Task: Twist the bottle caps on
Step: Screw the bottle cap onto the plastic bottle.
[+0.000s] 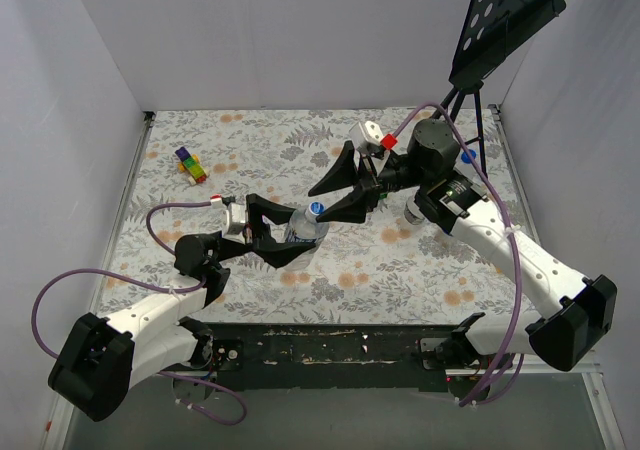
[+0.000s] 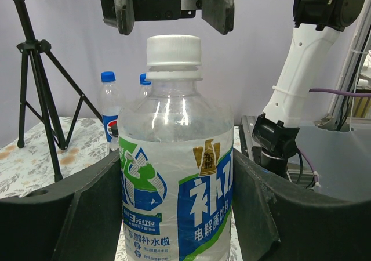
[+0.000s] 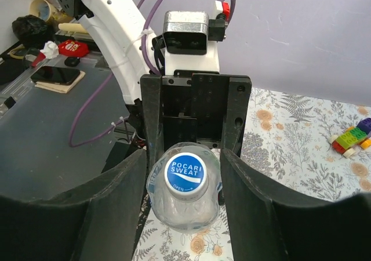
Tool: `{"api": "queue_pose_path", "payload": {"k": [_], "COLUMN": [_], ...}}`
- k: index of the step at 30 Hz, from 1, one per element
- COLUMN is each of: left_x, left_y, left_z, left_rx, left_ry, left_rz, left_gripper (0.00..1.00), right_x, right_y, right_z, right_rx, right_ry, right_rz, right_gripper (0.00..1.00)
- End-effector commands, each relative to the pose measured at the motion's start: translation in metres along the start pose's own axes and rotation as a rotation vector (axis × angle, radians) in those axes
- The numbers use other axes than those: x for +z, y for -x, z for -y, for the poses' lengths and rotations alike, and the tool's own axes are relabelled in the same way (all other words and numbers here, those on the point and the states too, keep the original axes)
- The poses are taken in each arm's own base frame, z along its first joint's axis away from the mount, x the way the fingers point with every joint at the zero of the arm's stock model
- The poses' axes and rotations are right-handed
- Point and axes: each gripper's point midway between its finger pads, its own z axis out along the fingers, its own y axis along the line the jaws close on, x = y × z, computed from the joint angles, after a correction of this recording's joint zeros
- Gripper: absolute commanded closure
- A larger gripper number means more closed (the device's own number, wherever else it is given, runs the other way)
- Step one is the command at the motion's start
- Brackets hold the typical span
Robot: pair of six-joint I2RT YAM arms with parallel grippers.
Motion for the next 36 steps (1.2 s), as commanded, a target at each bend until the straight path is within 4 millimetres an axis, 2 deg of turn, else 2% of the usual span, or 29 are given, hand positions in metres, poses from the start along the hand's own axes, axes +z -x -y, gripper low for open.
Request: {"api": "queue_pose_path", "payload": {"k": [1, 6, 13, 22, 27, 33, 36], "left_x": [0.005, 0.005, 0.004, 0.002, -0.001, -0.014, -0.021], "left_y": [0.019, 0.020, 0.023, 0.027, 0.027, 0.034, 0.036], "left_z": [0.003, 0.003, 0.003, 0.000, -0.011, -0.044, -0.057], "left_rx": [0.051, 0.053, 0.059, 0.085, 0.128, 0.208, 0.240], "left_ry": [-0.027, -0.025, -0.015, 0.013, 0.082, 0.293, 0.382], "left_rz": [0.038, 0.042, 0.059, 0.080, 0.081, 0.098, 0.099], "left_gripper": [1.00, 1.00, 1.00, 1.00, 1.00, 1.00, 1.00], "right_x": [0.001, 0.001, 0.004, 0.011, 0.015, 0.020, 0.019], "right_y": [0.006, 0.003, -0.003, -0.019, -0.031, -0.062, -0.080], "right_z": [-0.001, 0.000, 0.001, 0.009, 0.025, 0.036, 0.045], "right_rx": [-0.049, -0.039, -0.019, 0.000, 0.036, 0.194, 0.264], "right_ry": [0.027, 0.020, 0.006, -0.076, -0.254, -0.503, -0.707], "right_rz": [0.012, 0.009, 0.001, -0.055, -0.093, -0.205, -0.245], "right_gripper": [0.41, 0.45, 0.63, 0.74, 0.80, 0.83, 0.83]}}
